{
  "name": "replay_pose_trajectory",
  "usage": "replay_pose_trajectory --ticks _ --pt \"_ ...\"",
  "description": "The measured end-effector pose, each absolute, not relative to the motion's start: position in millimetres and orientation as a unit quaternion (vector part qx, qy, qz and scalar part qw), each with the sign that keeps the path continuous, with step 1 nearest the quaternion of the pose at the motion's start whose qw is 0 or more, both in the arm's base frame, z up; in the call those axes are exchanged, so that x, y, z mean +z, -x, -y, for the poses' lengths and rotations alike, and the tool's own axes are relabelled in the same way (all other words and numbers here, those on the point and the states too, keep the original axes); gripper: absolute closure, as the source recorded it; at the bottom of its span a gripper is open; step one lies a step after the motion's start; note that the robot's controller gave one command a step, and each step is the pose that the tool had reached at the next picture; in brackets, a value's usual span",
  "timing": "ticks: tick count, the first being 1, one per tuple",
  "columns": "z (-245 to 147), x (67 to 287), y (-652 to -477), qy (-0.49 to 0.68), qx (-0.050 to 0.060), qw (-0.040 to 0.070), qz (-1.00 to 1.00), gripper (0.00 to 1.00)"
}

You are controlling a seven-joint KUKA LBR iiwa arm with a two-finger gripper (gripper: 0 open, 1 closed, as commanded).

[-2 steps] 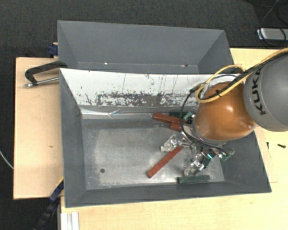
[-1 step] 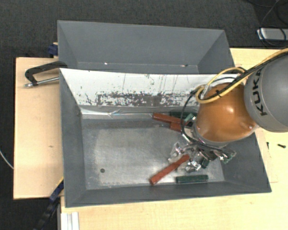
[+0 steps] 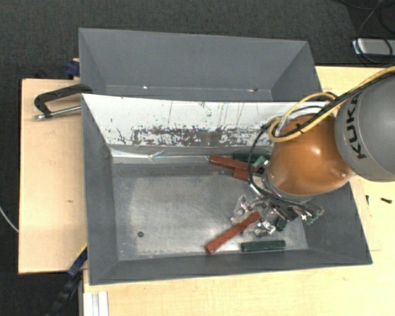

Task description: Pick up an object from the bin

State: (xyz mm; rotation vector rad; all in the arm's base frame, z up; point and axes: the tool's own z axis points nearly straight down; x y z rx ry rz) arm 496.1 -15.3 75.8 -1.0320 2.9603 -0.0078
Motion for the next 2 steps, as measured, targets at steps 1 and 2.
replay_pose_trajectory --ticks 1,2 --pt "19 120 -502.5 0.323 0.002 0.0 -0.946 1.0" --pt "18 234 -497.4 0.339 0.0 0.002 -0.941 1.0"
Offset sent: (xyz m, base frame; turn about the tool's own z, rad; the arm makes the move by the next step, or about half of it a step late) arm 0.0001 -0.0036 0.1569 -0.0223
